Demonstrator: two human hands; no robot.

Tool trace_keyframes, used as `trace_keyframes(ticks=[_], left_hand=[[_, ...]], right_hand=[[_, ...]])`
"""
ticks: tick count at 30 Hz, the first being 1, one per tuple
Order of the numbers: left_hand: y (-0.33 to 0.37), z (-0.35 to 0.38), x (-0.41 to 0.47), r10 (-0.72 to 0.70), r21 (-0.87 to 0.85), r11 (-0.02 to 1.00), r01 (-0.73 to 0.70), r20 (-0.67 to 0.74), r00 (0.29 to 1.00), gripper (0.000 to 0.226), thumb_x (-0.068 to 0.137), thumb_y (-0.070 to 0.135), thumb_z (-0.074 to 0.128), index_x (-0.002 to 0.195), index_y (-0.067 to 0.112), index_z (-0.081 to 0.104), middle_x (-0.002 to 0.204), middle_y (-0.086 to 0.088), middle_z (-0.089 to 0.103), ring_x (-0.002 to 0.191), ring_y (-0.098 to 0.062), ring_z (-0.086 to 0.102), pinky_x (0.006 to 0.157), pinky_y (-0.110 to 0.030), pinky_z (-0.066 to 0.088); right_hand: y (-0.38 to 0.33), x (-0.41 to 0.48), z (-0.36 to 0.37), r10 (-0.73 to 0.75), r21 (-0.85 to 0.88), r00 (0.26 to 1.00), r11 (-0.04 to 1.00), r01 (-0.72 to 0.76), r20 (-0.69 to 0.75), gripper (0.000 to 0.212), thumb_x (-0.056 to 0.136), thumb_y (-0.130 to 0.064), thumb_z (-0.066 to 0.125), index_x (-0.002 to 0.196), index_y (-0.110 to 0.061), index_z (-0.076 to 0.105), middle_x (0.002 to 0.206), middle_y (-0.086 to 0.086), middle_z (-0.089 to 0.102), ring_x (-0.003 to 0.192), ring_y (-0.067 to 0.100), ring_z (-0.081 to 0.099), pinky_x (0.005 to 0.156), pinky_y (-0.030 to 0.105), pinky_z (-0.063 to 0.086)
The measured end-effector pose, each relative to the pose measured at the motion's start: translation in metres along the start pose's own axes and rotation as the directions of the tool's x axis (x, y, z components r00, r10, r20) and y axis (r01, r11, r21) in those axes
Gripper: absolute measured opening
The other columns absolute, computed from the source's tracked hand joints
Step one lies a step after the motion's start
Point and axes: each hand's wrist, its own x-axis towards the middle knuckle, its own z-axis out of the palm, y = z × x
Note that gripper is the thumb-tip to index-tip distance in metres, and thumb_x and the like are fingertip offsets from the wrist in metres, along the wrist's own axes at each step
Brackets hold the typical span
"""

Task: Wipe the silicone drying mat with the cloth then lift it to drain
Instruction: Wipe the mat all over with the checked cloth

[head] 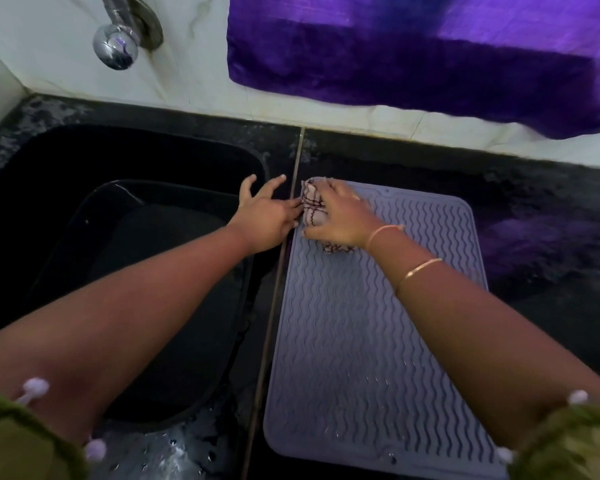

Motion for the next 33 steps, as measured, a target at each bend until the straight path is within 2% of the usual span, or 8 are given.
trace_keyframes(ticks=[9,12,15,20,25,27,30,33], left_hand=[[0.007,-0.006,0.001,-0.068,0.042,0.997,0.059,0.245,0.967,0.053,0.099,0.04,0.029,0.151,0.031,0.019,0.159,0.015,0.009,0.147,-0.025,-0.016,0.109,-0.063,-0.012],[0.009,-0.012,0.003,-0.086,0.059,0.996,0.071,0.33,0.94,0.064,0.098,0.046,0.032,0.153,0.027,0.005,0.16,0.013,-0.001,0.145,-0.027,-0.02,0.107,-0.066,-0.014],[0.009,-0.019,0.006,-0.088,0.073,0.995,0.063,0.407,0.909,0.08,0.091,0.058,0.041,0.153,0.028,0.0,0.16,0.011,-0.006,0.144,-0.029,-0.025,0.106,-0.068,-0.015],[0.013,-0.027,0.007,-0.106,0.065,0.994,0.085,0.475,0.873,0.088,0.084,0.058,0.056,0.152,0.034,0.005,0.16,0.008,-0.009,0.141,-0.028,-0.03,0.104,-0.068,-0.019],[0.016,-0.028,0.006,-0.111,0.083,0.993,0.081,0.475,0.873,0.085,0.085,0.059,0.054,0.152,0.032,0.01,0.161,0.009,-0.006,0.141,-0.029,-0.031,0.104,-0.07,-0.017],[0.015,-0.027,0.006,-0.114,0.09,0.993,0.081,0.475,0.873,0.082,0.086,0.059,0.053,0.152,0.031,0.014,0.16,0.011,-0.005,0.14,-0.03,-0.031,0.104,-0.07,-0.016],[0.014,-0.025,0.005,-0.111,0.071,0.994,0.088,0.472,0.874,0.08,0.086,0.059,0.053,0.152,0.031,0.018,0.161,0.01,-0.003,0.14,-0.03,-0.033,0.104,-0.07,-0.017],[0.012,-0.025,0.004,-0.12,0.073,0.993,0.098,0.46,0.88,0.081,0.084,0.063,0.052,0.151,0.037,0.014,0.16,0.008,-0.011,0.138,-0.033,-0.035,0.103,-0.071,-0.018]], right_hand=[[-0.013,-0.054,0.02,-0.165,-0.158,0.982,0.976,0.149,-0.093,0.065,0.076,-0.033,0.063,0.135,-0.021,0.037,0.137,0.004,0.045,0.124,0.028,0.042,0.101,0.043,0.037],[-0.012,-0.086,0.014,-0.21,0.246,0.977,0.949,0.197,0.026,0.052,0.075,-0.02,0.067,0.121,-0.023,0.043,0.115,-0.002,0.059,0.104,0.017,0.059,0.09,0.038,0.051],[-0.009,-0.095,-0.002,-0.113,0.696,0.992,0.717,0.039,0.061,0.037,0.081,-0.006,0.064,0.108,-0.019,0.044,0.101,-0.008,0.058,0.09,0.005,0.062,0.076,0.019,0.055],[0.003,-0.065,-0.026,0.002,0.987,0.992,0.097,-0.127,0.127,0.023,0.081,-0.014,0.046,0.101,-0.01,0.059,0.092,0.01,0.067,0.082,0.024,0.065,0.074,0.038,0.054],[0.025,-0.021,-0.029,0.409,0.544,0.84,0.822,-0.169,-0.357,0.03,0.09,-0.017,0.052,0.118,-0.011,0.061,0.116,0.015,0.062,0.101,0.025,0.061,0.091,0.034,0.048],[0.019,-0.021,-0.023,0.355,0.453,0.819,0.882,-0.133,-0.451,0.036,0.091,-0.036,0.049,0.119,-0.014,0.059,0.116,0.014,0.06,0.1,0.025,0.06,0.09,0.038,0.049],[0.001,-0.024,0.006,0.205,0.199,0.953,0.967,-0.161,-0.224,0.078,0.079,-0.072,0.045,0.137,-0.02,0.039,0.138,0.017,0.04,0.125,0.034,0.042,0.103,0.049,0.039],[-0.006,-0.025,0.031,0.129,-0.142,0.97,0.977,-0.161,-0.207,0.082,0.08,-0.062,0.051,0.146,-0.023,0.02,0.149,0.021,0.021,0.136,0.039,0.023,0.109,0.052,0.023]])
